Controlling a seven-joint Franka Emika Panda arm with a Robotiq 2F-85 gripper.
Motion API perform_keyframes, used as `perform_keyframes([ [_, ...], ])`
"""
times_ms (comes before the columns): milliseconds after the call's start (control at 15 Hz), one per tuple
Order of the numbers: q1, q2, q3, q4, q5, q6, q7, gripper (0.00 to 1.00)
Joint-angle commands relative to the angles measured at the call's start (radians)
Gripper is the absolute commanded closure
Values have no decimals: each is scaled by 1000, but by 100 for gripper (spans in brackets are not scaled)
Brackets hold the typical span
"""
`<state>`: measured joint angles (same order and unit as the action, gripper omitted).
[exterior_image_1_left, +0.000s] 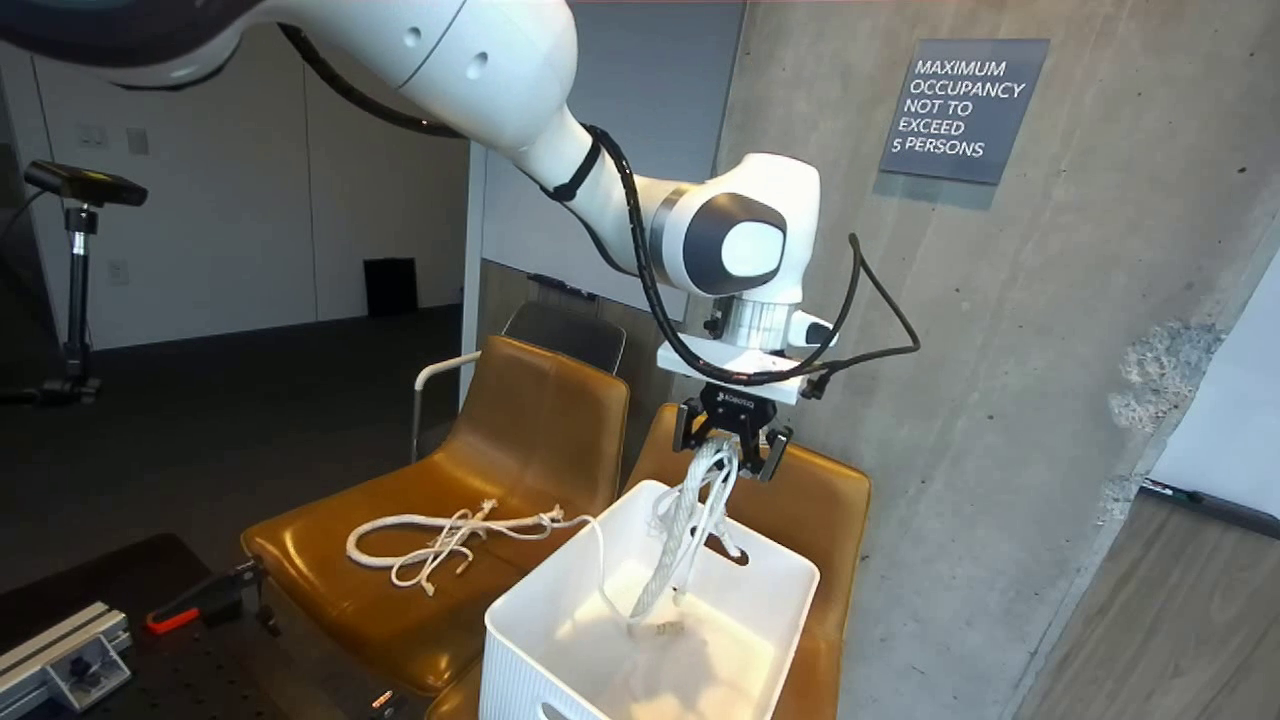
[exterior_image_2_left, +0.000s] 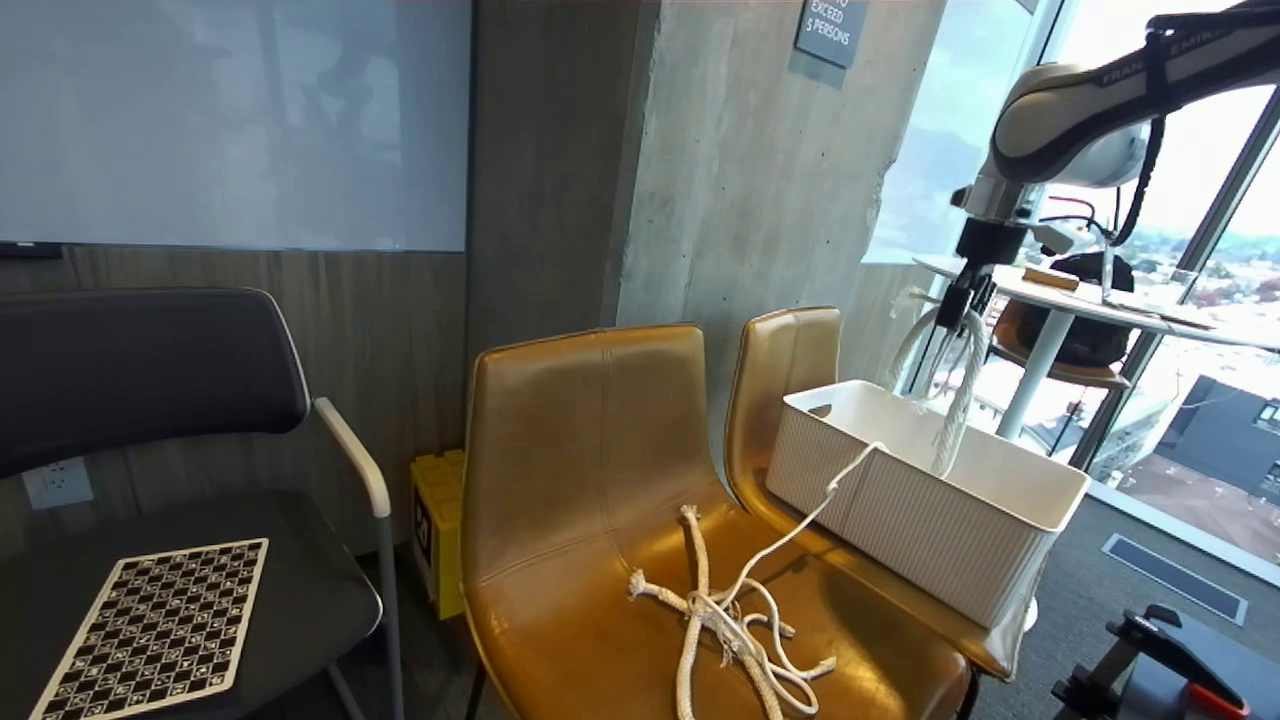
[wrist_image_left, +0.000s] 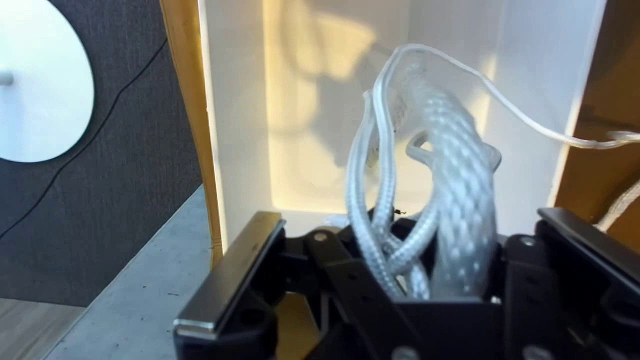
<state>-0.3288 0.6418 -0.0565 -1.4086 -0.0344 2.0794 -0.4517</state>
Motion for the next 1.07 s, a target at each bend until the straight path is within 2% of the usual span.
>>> perform_keyframes([
  [0,1,10,-8,-41,-10,32,-22,100],
  [133,-1,9,-7,-57,-5,37,-23,74],
  [533,14,-47,-1,-108,-12,59,-36,33],
  [800,51,-125,4,-229,-37,118,-56,3],
  [1000,101,-171,3,-349,-97,185,-54,0],
])
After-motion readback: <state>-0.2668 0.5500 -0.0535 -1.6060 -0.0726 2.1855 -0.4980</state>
